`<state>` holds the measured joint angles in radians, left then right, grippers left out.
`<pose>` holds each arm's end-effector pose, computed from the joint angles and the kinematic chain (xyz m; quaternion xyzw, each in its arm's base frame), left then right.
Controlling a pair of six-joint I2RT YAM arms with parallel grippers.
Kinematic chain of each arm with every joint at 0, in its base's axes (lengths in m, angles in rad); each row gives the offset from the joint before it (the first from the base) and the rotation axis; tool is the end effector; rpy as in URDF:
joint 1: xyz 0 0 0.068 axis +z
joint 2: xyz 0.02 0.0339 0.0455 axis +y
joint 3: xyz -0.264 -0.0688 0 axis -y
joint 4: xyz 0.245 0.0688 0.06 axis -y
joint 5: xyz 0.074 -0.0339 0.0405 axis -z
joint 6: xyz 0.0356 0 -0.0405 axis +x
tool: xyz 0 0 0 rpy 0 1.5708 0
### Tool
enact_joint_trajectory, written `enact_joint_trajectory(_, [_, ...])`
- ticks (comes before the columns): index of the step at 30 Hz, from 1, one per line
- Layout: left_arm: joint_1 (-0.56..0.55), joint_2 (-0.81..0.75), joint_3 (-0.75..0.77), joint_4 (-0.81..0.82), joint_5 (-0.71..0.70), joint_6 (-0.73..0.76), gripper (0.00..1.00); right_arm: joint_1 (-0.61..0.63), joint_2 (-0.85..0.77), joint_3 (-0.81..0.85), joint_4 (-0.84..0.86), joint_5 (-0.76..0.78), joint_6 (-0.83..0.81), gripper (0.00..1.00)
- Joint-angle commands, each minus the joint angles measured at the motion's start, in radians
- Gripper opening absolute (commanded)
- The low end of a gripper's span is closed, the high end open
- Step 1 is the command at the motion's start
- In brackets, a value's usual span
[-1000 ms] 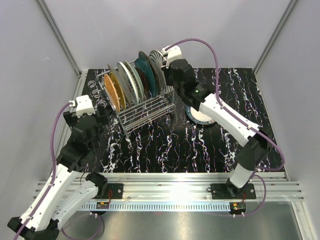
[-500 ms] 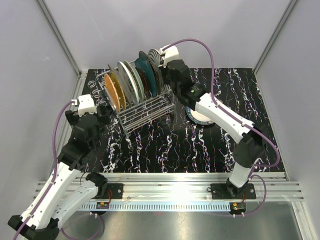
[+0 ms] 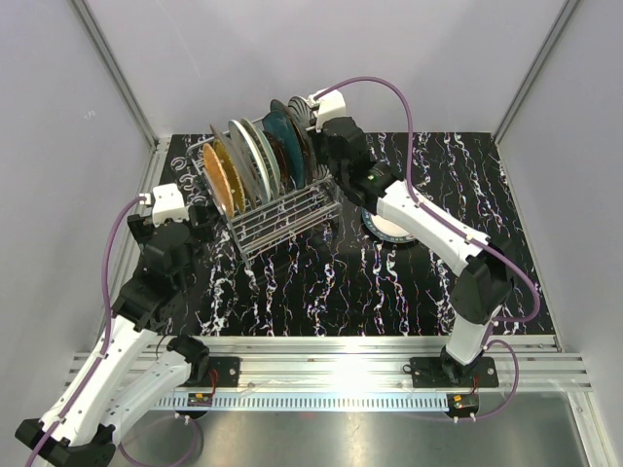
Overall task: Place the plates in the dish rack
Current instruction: Insert the plate into the dish rack
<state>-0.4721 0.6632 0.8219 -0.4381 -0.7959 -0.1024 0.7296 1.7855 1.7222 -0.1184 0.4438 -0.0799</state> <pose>0.1358 -0.0408 0.3467 -0.0939 0.7666 0.1397 0.6197 0.3300 0.2745 0.3966 -0.1657 0.7444 0.0390 0.6457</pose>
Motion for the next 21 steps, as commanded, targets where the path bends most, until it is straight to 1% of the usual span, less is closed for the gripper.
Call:
enact_joint_trajectory(1, [0.006, 0.001, 0.002, 0.061, 0.011, -0.005, 0.99, -0.004, -0.015, 0.073, 0.174, 0.046, 0.000, 0.24])
enact_joint_trajectory(3, [0.006, 0.001, 0.002, 0.059, 0.011, -0.005, 0.99, -0.002, -0.011, 0.079, 0.168, 0.042, 0.005, 0.26])
enact_joint_trajectory(4, [0.006, 0.003, 0.000, 0.059, 0.011, -0.005, 0.99, -0.002, -0.012, 0.082, 0.168, 0.041, 0.006, 0.29])
enact_joint_trajectory(7, [0.006, 0.004, -0.004, 0.065, 0.017, -0.005, 0.99, -0.002, -0.018, 0.083, 0.164, 0.030, 0.012, 0.34])
enact_joint_trajectory(9, [0.006, 0.009, 0.000, 0.061, 0.017, -0.005, 0.99, -0.002, -0.031, 0.076, 0.171, 0.019, 0.017, 0.34])
enact_joint_trajectory(16, [0.010, 0.010, -0.003, 0.062, 0.017, -0.003, 0.99, -0.002, -0.041, 0.082, 0.160, 0.024, 0.012, 0.33])
enact_joint_trajectory(18, [0.010, 0.009, -0.003, 0.062, 0.018, -0.003, 0.99, -0.002, -0.055, 0.076, 0.160, 0.021, 0.020, 0.30])
enact_joint_trajectory(21, [0.010, 0.012, -0.003, 0.064, 0.021, -0.003, 0.99, -0.002, -0.072, 0.068, 0.155, 0.016, 0.026, 0.30])
